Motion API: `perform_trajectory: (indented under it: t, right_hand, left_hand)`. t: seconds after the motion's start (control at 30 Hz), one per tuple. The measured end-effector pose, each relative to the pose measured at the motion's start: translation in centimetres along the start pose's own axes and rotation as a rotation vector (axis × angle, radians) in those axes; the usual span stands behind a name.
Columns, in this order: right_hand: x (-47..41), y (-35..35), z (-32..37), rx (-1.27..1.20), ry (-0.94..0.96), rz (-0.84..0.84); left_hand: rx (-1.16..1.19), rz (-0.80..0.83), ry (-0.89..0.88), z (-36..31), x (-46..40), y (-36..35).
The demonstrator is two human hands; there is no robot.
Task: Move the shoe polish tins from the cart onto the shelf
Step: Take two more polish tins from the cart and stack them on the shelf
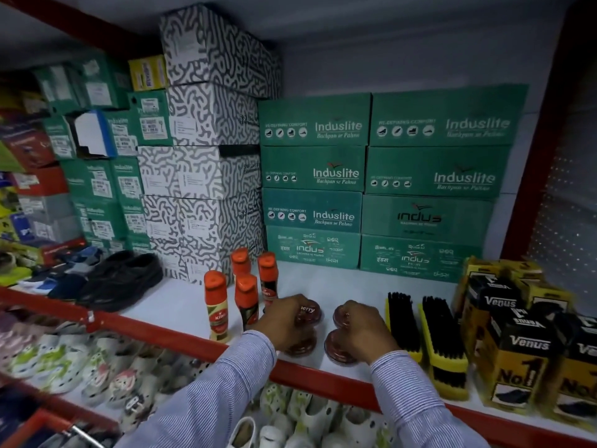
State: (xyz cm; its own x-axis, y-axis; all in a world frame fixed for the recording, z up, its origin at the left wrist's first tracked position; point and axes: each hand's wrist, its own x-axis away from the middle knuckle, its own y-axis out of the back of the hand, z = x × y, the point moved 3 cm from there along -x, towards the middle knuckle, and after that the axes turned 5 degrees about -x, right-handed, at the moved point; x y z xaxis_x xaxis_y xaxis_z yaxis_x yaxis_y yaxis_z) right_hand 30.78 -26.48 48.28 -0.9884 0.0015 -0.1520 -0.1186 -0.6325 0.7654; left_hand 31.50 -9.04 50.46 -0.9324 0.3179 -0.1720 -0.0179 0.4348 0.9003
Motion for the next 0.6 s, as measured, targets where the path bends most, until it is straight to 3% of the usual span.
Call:
perform_trajectory:
  t: [0.1,0.23,0.6]
  right_hand:
    - [-1.9,0.6,0.3,-0.051,-0.047,-0.076]
    - [-2.9,0.2,0.3,-0.034,-0.129,-0.018]
    - [-3.8,-0.6,0.0,-0.022,-0.092,-0.024]
  left_hand:
    - [0.024,-0.035,0.013,0.0,-2.0,-0.2]
    - [-0.038,-0.023,0.012,0.5,-3.0,-1.0]
    - [0.031,-0.107,0.052,2.3,-4.8,-2.6]
